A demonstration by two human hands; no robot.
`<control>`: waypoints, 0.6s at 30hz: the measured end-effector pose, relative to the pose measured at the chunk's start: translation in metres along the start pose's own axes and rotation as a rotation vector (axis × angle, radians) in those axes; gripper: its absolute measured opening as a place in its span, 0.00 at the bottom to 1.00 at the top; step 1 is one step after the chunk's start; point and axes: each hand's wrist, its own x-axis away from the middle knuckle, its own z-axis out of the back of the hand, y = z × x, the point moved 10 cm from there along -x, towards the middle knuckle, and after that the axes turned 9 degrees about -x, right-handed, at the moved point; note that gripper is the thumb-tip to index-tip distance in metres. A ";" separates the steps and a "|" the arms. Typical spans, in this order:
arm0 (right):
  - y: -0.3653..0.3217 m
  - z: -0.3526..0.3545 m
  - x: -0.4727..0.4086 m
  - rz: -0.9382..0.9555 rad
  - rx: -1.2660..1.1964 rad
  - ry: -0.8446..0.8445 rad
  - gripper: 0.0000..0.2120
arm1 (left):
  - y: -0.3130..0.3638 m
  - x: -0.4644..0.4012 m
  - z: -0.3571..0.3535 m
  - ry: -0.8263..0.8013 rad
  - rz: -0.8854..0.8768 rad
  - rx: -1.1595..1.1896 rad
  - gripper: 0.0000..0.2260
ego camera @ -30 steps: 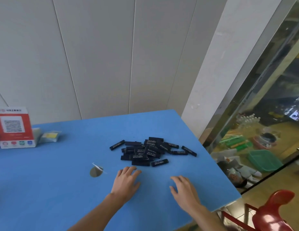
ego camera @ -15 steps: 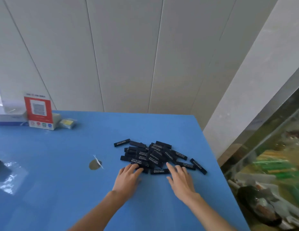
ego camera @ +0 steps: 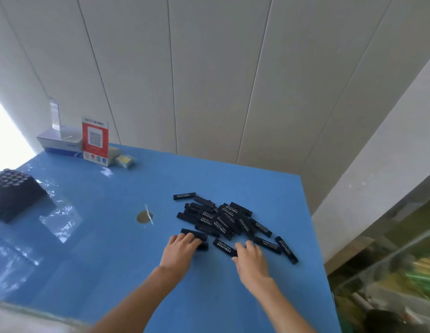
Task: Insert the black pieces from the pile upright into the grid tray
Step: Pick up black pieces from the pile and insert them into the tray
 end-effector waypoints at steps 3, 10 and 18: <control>0.003 0.002 0.000 0.009 -0.050 -0.019 0.14 | -0.001 0.005 -0.002 -0.055 0.009 -0.017 0.24; 0.003 0.007 0.000 0.039 -0.128 -0.030 0.08 | -0.009 0.026 -0.006 -0.143 0.088 0.036 0.23; -0.025 0.027 0.001 0.143 -0.553 -0.008 0.06 | -0.036 0.048 0.011 -0.102 0.235 0.400 0.22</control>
